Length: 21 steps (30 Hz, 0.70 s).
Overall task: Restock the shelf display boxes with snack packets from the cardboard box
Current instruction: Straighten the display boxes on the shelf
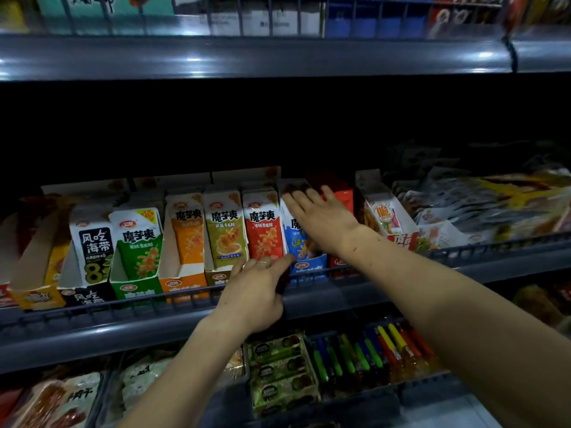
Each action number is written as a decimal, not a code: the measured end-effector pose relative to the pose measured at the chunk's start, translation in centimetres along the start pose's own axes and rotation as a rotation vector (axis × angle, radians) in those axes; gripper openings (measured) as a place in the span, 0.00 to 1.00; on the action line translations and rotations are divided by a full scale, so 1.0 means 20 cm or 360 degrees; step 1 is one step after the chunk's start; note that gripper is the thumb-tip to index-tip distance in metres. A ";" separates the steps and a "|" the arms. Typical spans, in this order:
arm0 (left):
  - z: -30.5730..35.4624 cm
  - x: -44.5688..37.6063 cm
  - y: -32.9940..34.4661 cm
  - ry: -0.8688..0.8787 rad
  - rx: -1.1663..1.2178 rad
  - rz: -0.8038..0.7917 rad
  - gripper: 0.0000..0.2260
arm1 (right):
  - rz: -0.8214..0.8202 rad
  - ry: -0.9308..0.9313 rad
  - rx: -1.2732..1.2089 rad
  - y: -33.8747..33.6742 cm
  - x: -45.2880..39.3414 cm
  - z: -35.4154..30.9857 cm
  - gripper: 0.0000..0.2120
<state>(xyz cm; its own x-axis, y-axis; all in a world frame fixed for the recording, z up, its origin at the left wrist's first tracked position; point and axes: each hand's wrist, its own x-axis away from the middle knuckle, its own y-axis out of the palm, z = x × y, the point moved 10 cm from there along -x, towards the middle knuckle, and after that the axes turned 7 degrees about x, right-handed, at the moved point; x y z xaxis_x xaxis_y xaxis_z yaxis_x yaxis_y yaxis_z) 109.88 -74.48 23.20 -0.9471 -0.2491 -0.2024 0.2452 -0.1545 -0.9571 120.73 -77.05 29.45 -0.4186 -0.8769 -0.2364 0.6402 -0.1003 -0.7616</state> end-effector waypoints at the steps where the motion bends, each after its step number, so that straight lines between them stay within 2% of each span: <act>1: 0.00 0.00 0.00 0.0003 -0.0001 0.0011 0.34 | 0.0009 0.0005 -0.0024 0.00 0.01 0.00 0.56; 5: 0.01 0.01 0.00 0.0014 -0.0013 0.0021 0.35 | 0.0004 -0.0022 -0.0183 -0.01 0.06 0.01 0.59; 9: 0.04 0.01 -0.06 0.0034 -0.0117 0.0124 0.32 | 0.0064 0.0088 -0.0398 -0.05 0.13 0.19 0.49; 12: 0.20 -0.02 -0.11 0.0236 -0.0283 0.0264 0.31 | 0.0047 0.0207 -0.0392 0.01 0.21 0.35 0.44; 16: 0.39 -0.12 -0.02 0.0370 -0.0316 0.0118 0.31 | -0.0067 0.0124 -0.0301 0.13 0.21 0.35 0.52; 18: 0.42 -0.17 0.03 0.0329 -0.0305 0.0029 0.32 | -0.0074 0.0093 -0.0289 0.17 0.18 0.32 0.55; 21: 0.38 -0.21 0.09 0.0204 -0.0050 -0.0061 0.32 | -0.0032 0.0112 -0.0243 0.20 0.14 0.29 0.56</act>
<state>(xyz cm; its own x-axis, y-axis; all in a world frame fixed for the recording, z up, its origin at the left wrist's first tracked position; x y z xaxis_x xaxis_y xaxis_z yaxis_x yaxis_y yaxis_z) 115.89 -80.97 23.98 -0.9749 -0.1189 -0.1883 0.2034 -0.1312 -0.9703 125.87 -82.55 29.33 -0.4777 -0.8398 -0.2579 0.5281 -0.0398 -0.8483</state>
